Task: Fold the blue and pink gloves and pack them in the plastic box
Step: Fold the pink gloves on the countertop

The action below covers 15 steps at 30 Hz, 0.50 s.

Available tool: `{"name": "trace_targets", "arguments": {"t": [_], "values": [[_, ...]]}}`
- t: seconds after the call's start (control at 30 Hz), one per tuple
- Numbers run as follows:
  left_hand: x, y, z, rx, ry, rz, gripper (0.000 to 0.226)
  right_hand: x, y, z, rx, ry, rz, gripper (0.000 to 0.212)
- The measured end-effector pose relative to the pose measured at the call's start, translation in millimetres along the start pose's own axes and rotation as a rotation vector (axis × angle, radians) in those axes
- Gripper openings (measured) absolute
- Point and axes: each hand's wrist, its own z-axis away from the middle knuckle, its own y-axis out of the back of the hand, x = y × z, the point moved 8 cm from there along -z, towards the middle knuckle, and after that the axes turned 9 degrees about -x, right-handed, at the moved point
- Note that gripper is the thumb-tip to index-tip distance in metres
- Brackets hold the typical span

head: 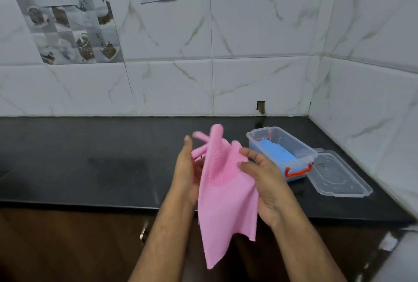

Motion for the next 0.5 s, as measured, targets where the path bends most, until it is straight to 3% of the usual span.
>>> {"name": "trace_targets", "arguments": {"t": [0.1, 0.17, 0.37, 0.43, 0.5], "values": [[-19, 21, 0, 0.101, 0.014, 0.033, 0.082, 4, 9, 4, 0.046, -0.043, -0.099, 0.038], [-33, 29, 5, 0.176, 0.015, -0.032, 0.074, 7, 12, 6, 0.06, -0.049, -0.072, 0.039], [-19, 18, 18, 0.277, -0.267, -0.783, 0.042, 9, 9, 11, 0.054, -0.033, -0.143, 0.035], [-13, 11, 21, 0.24, -0.358, -0.857, 0.031, 4, 4, 13, 0.028, -0.003, -0.184, 0.036], [-19, -2, 20, 0.091, -0.309, -0.785, 0.04, 2, -9, 15, -0.021, 0.018, -0.197, 0.036]]}}
